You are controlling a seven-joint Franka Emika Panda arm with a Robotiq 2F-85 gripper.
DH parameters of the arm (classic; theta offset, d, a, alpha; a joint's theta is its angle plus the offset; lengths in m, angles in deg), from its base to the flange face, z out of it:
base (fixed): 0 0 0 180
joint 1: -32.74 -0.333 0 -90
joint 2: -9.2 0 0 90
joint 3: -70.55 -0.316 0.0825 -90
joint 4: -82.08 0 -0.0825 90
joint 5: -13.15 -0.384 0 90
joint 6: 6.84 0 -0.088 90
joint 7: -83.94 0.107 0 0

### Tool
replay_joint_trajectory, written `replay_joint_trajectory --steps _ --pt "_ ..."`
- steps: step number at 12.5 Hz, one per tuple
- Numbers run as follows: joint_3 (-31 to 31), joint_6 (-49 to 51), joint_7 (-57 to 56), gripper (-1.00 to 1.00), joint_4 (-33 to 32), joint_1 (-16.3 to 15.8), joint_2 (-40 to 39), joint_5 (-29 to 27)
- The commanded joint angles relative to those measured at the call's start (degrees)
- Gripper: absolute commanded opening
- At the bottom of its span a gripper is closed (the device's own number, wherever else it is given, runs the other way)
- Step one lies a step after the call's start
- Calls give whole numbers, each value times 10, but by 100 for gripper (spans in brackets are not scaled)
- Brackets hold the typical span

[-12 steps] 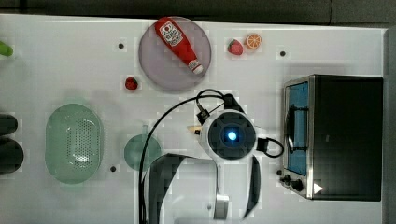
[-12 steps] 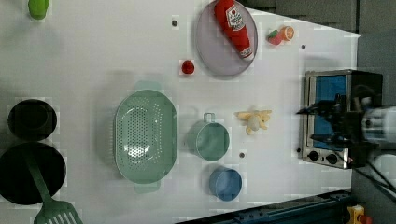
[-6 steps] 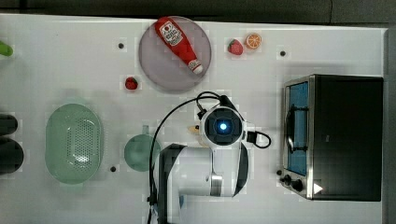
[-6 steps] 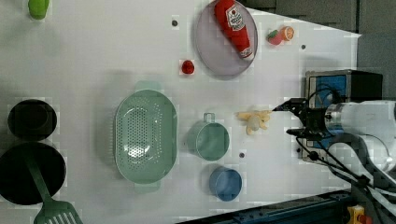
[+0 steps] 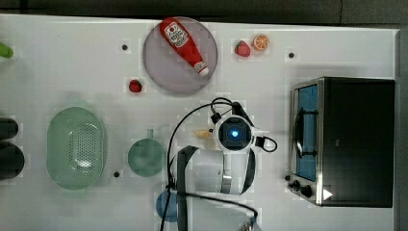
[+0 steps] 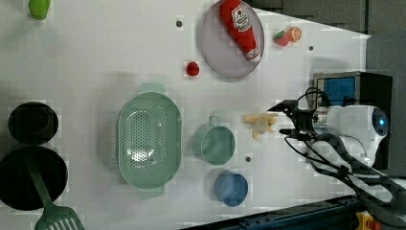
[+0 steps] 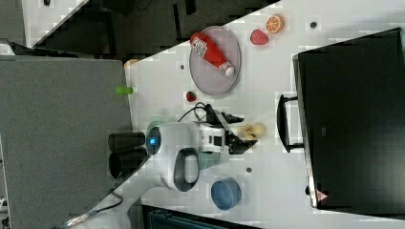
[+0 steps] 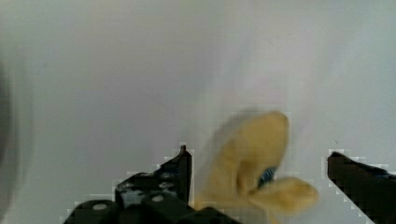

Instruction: Pick banana from table and place on oven.

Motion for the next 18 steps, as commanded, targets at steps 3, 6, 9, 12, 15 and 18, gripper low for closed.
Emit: replay_joint_trajectory --steps 3,6,9,12,15,18 --pt "-4 -78 16 43 -17 -7 -32 -2" --pt "-5 -86 16 -26 -20 -7 -30 -2" --pt "-8 -80 19 -48 -19 -8 3 -3" --pt "-14 17 19 -48 -9 -9 105 -3" --pt "-21 208 19 -48 40 -12 228 -3" --pt "-22 369 19 -48 122 -12 300 -4"
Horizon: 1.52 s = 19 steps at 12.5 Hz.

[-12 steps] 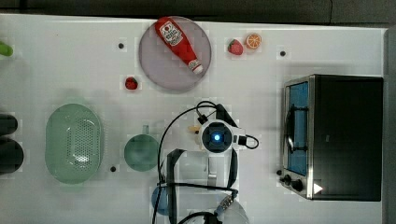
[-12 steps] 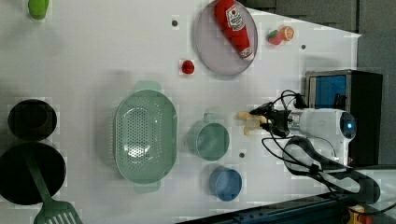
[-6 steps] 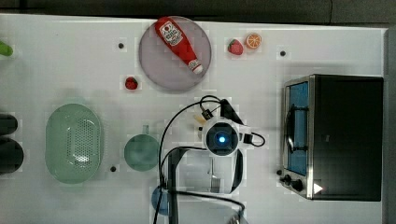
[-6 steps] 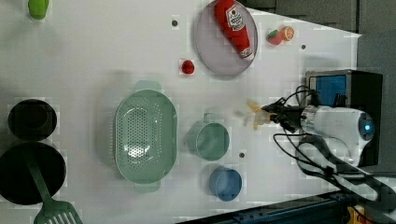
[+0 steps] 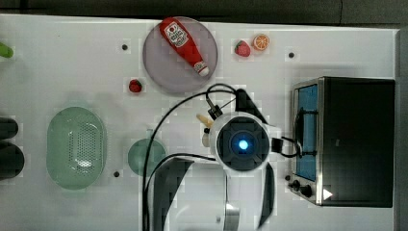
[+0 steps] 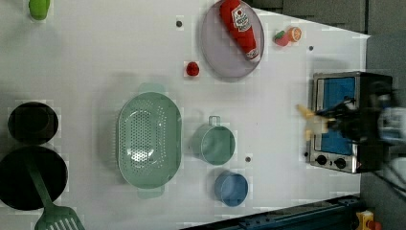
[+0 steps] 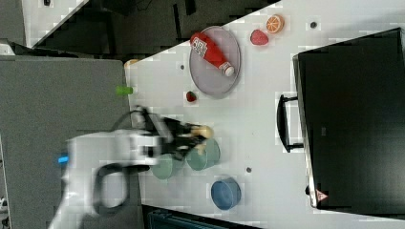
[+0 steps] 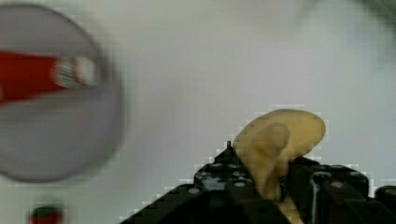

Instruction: Pick banana from table and place on oven.

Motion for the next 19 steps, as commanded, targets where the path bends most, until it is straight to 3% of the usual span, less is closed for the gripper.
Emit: replay_joint_trajectory --steps 1,3,6,10,16,19 --pt "3 112 17 -48 87 -13 22 -13" --pt "12 194 17 -48 143 -9 22 -13" --pt "56 236 -3 -48 216 4 5 -10" --pt "152 240 -202 -48 282 12 -60 16" --pt "291 119 -385 -48 295 20 -156 15" --pt "327 109 -443 -48 293 27 -211 -37"
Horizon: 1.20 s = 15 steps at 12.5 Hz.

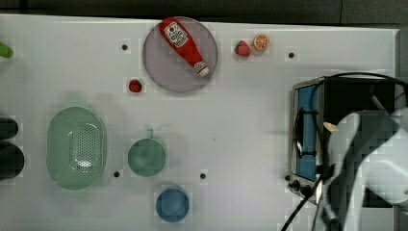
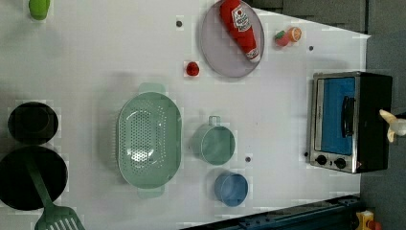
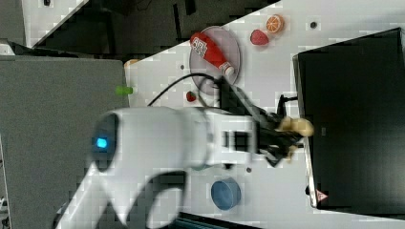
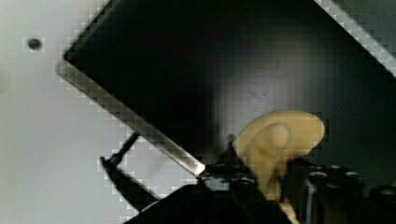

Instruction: Pick banana from table and place on oven.

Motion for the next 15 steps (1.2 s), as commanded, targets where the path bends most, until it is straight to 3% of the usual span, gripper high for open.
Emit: replay_joint_trajectory --steps 1,3,4,10,11,15 --pt "20 -18 -90 -48 17 10 -17 -53" --pt "26 -38 -106 -48 17 17 -39 -71" --pt "26 -44 -107 -39 16 19 -46 -71" --pt "29 -48 -108 91 4 20 -49 -71" --pt "28 -45 -115 100 10 17 -40 -68" --pt "12 27 -119 100 42 -16 36 -43"
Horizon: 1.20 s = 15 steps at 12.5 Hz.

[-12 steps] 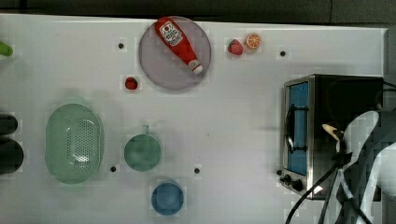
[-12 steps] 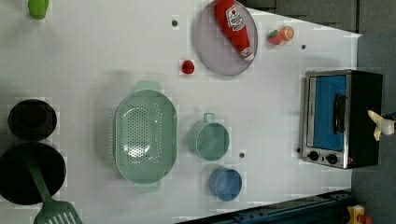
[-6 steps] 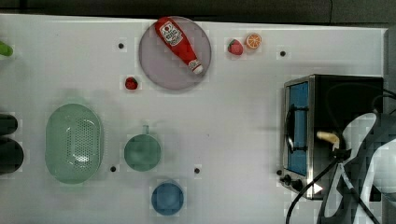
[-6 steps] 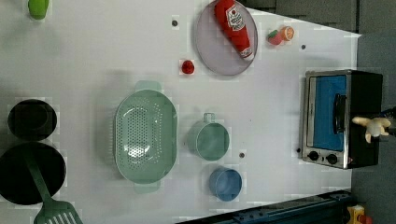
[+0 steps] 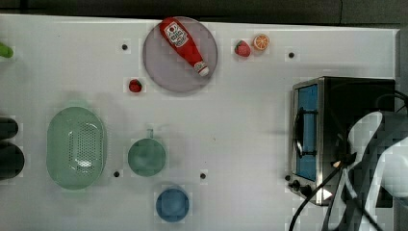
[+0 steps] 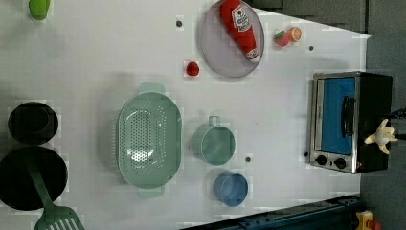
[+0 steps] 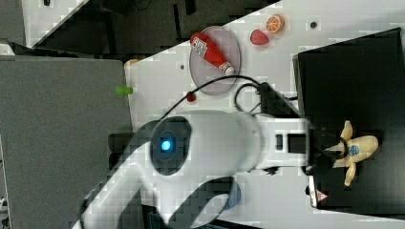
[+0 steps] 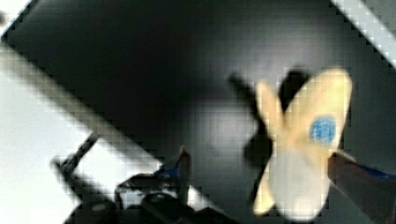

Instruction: Pick banana from table and place on oven.

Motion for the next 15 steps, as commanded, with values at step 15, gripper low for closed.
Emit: replay_joint_trajectory --steps 15 --pt "-297 165 522 100 -39 -81 264 88"
